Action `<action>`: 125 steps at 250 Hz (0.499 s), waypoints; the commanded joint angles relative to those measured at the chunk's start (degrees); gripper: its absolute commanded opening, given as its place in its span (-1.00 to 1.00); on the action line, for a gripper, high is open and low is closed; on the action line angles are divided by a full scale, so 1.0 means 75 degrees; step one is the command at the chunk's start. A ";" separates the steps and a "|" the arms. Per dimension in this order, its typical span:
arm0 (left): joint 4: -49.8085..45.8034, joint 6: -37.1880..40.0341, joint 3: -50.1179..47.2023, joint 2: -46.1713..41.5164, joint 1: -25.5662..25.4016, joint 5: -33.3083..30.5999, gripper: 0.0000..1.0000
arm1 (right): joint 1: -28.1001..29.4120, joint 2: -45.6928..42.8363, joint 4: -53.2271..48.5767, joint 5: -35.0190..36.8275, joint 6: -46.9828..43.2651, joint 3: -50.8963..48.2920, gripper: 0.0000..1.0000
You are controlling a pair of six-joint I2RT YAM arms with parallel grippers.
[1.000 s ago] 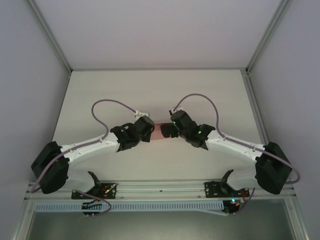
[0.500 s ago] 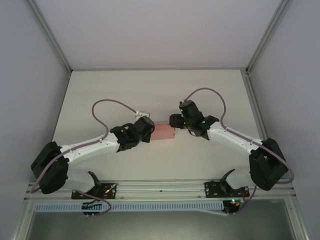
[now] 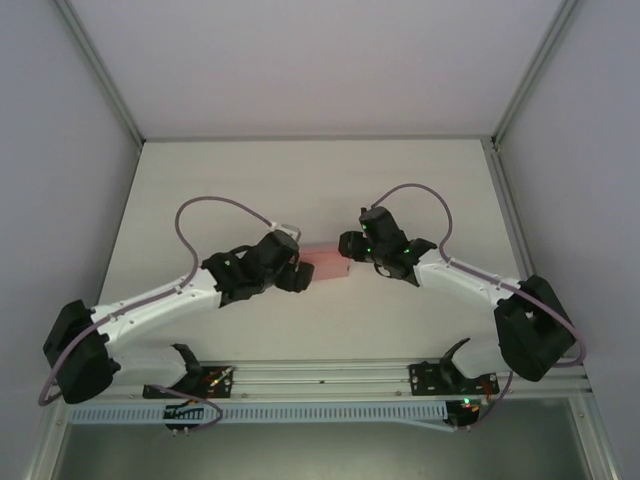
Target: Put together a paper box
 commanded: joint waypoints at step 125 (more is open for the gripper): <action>0.1826 -0.0920 -0.1050 0.0911 0.2808 0.3924 0.61 | 0.0074 0.0496 -0.0346 -0.0060 -0.0531 -0.0858 -0.21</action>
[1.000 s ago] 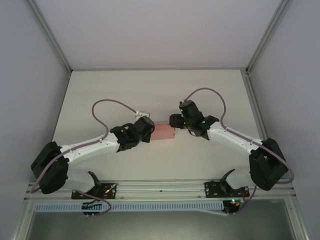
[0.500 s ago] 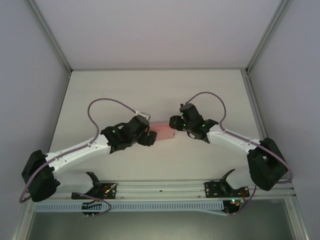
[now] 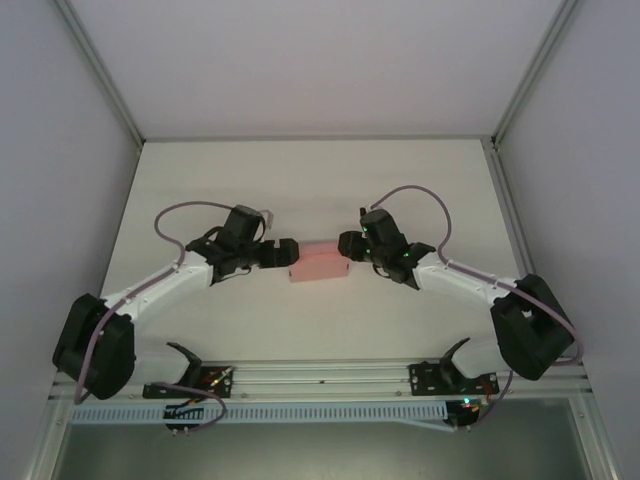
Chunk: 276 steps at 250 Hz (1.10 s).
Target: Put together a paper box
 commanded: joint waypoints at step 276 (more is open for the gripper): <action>0.2261 -0.0452 -0.2021 -0.0146 0.0268 0.1699 -0.39 | 0.0310 -0.0038 0.3944 -0.0678 -0.2587 -0.3279 -0.27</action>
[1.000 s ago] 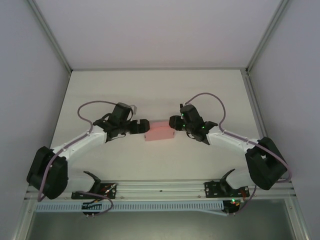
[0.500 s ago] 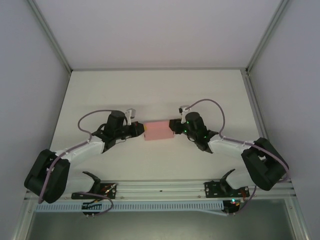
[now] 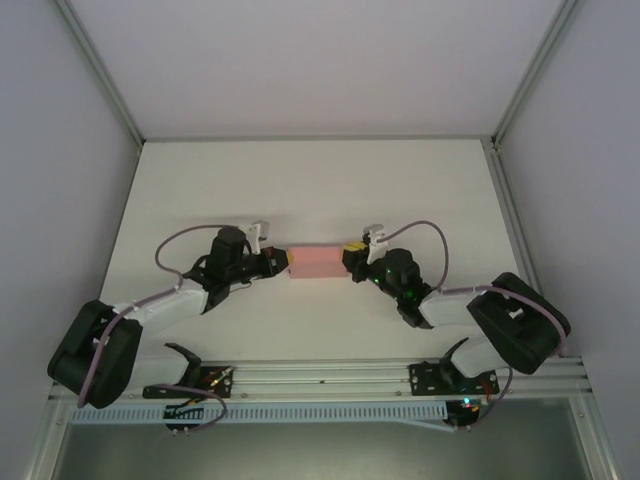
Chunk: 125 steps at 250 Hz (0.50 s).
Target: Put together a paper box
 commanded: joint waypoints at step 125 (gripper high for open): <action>-0.3567 0.1570 0.3156 0.0077 -0.0026 -0.2867 1.00 | -0.0056 -0.0558 -0.7841 0.0180 -0.0803 0.4383 1.00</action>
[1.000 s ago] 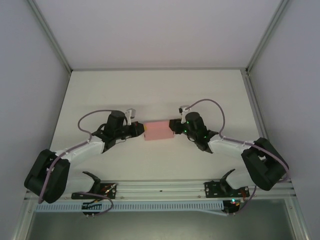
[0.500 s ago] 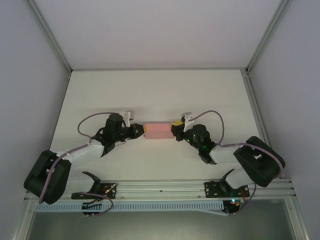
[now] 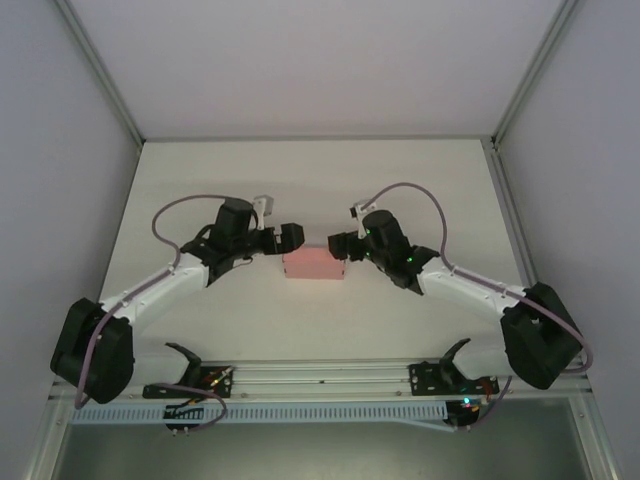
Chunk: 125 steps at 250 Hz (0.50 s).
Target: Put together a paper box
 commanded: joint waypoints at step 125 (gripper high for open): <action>-0.1156 0.0557 -0.0190 -0.1214 0.1737 -0.3270 0.99 | 0.0627 0.3300 -0.5521 -0.2568 -0.7044 0.4215 1.00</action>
